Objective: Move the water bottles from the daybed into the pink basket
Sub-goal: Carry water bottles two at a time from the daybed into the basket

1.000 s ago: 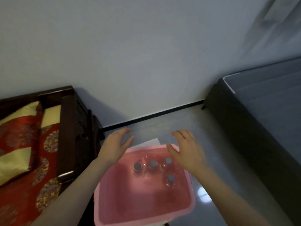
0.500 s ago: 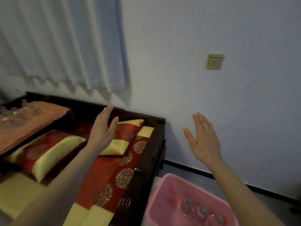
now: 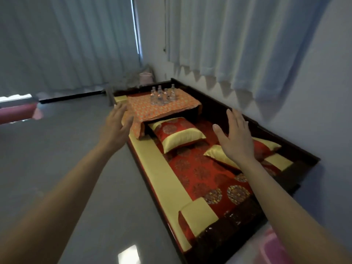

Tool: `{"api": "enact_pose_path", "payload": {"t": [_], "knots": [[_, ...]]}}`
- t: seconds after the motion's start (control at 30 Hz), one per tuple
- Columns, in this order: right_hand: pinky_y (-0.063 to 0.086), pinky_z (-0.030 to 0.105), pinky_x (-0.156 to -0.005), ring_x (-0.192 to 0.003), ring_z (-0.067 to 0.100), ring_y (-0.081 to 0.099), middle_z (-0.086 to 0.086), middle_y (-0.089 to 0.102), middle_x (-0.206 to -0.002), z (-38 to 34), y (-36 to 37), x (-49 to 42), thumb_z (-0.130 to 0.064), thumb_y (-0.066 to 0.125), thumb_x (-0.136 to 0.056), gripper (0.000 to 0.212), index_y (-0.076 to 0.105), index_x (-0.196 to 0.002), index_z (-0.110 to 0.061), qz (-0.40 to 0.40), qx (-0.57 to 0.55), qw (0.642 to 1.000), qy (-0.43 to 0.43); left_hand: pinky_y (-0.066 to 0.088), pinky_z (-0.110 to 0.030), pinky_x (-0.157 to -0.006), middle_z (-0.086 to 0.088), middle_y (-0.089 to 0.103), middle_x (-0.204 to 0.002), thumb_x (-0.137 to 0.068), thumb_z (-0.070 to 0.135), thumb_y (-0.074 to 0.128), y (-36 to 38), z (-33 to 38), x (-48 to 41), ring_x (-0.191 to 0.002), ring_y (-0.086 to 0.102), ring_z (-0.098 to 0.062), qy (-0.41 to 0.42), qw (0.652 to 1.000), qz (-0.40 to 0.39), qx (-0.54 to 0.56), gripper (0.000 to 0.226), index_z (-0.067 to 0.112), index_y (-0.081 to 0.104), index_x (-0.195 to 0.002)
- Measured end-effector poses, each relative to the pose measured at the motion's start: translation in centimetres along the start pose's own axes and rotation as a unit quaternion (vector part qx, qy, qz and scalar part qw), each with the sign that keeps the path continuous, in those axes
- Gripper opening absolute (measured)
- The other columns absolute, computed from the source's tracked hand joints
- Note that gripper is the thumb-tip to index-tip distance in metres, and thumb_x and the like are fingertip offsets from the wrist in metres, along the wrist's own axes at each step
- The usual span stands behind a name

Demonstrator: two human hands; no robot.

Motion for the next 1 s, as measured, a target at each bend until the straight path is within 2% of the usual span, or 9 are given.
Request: {"api": "enact_pose_path", "payload": {"t": [0.17, 0.47, 0.73, 1.0], "knots": [[0.003, 0.037, -0.117, -0.147, 0.015, 0.004, 0.003, 0.011, -0.161, -8.6, 6.0, -3.7, -0.057, 0.041, -0.092, 0.076, 0.019, -0.151, -0.015, -0.015, -0.008, 0.998, -0.057, 0.014, -0.035, -0.116, -0.013, 0.027, -0.155, -0.098, 0.026, 0.047, -6.4, -8.1, -1.6, -0.146, 0.019, -0.023, -0.048, 0.998, 0.028, -0.034, 0.054, 0.004, 0.032, -0.146], [0.005, 0.038, -0.118, -0.147, 0.017, 0.005, 0.006, 0.011, -0.161, -19.6, 16.4, -10.6, -0.055, 0.045, -0.092, 0.078, 0.018, -0.151, -0.010, -0.016, -0.015, 0.998, -0.054, 0.014, -0.042, -0.119, -0.008, 0.018, -0.159, -0.099, 0.028, 0.044, -12.3, -19.7, -7.6, -0.147, 0.011, -0.019, -0.041, 0.997, 0.028, -0.059, 0.060, 0.008, 0.019, -0.150], [0.017, 0.044, -0.118, -0.147, 0.017, 0.008, 0.003, 0.012, -0.160, -24.2, 25.0, -15.0, -0.051, 0.048, -0.093, 0.076, 0.018, -0.151, -0.015, -0.056, -0.031, 0.997, -0.045, 0.012, -0.044, -0.120, -0.007, 0.011, -0.160, -0.099, 0.028, 0.043, -10.7, -29.2, -12.6, -0.148, 0.006, -0.018, -0.063, 0.997, -0.003, -0.037, 0.063, 0.010, 0.012, -0.151], [0.030, 0.045, -0.111, -0.145, 0.015, 0.016, -0.005, 0.014, -0.160, -23.6, 34.6, -22.0, -0.056, 0.054, -0.088, 0.076, 0.023, -0.150, -0.024, -0.092, -0.022, 0.995, -0.031, 0.013, -0.042, -0.120, -0.005, 0.014, -0.160, -0.099, 0.032, 0.042, -5.8, -37.6, -22.8, -0.147, 0.007, -0.017, -0.051, 0.998, -0.032, -0.033, 0.063, 0.012, 0.013, -0.151]]}}
Point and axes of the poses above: each hand's wrist, its own x-axis away from the middle knuckle, its own y-axis out of the palm, z = x × y, the point moved 6 cm from there along -x, towards the middle knuckle
